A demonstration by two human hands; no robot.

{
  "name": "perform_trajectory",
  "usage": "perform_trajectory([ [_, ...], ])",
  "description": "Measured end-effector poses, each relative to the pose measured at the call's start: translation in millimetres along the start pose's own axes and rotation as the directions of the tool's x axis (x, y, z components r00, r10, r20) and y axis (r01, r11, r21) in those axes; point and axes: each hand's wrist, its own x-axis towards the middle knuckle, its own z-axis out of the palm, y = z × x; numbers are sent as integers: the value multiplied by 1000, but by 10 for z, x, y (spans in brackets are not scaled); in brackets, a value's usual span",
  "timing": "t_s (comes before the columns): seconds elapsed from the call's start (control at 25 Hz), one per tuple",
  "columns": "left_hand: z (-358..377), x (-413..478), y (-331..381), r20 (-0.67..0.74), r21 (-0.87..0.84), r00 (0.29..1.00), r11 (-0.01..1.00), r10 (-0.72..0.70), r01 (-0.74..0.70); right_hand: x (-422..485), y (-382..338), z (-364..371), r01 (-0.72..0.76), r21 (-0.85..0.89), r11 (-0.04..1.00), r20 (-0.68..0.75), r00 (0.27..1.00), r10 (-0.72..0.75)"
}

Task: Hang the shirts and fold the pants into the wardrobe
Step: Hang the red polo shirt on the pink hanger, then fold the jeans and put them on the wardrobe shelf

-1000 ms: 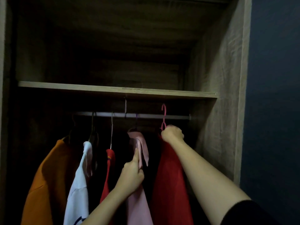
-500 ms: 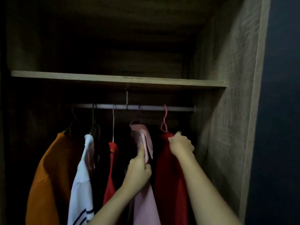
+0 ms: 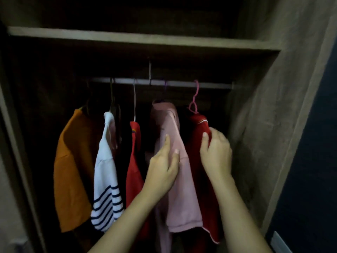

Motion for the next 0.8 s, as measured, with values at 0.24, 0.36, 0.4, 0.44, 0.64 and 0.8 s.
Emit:
perform_trajectory([
  [0.24, -520, -1457, -750, -152, 110, 966, 968, -208, 226, -1338, -148, 400, 221, 308, 925, -4, 973, -231],
  [0.36, -906, -2267, -1024, -187, 193, 908, 892, -374, 408, -2289, -433, 650, 248, 390, 887, 208, 914, -348],
  [0.4, -1063, -2589, -1104, -197, 203, 871, 850, -450, 486, -2663, -548, 700, 261, 433, 863, 280, 871, -404],
  [0.44, -1218, -2908, -1184, -220, 203, 823, 801, -523, 563, -3042, -661, 731, 268, 477, 837, 346, 818, -459],
  [0.64, -1909, -4462, -1478, -304, 248, 585, 531, -752, 810, -4760, -1205, 584, 203, 628, 751, 606, 478, -636],
  [0.8, -2255, -5447, -1693, -334, 249, 431, 363, -838, 898, -5751, -1375, 509, 191, 666, 721, 684, 231, -693],
])
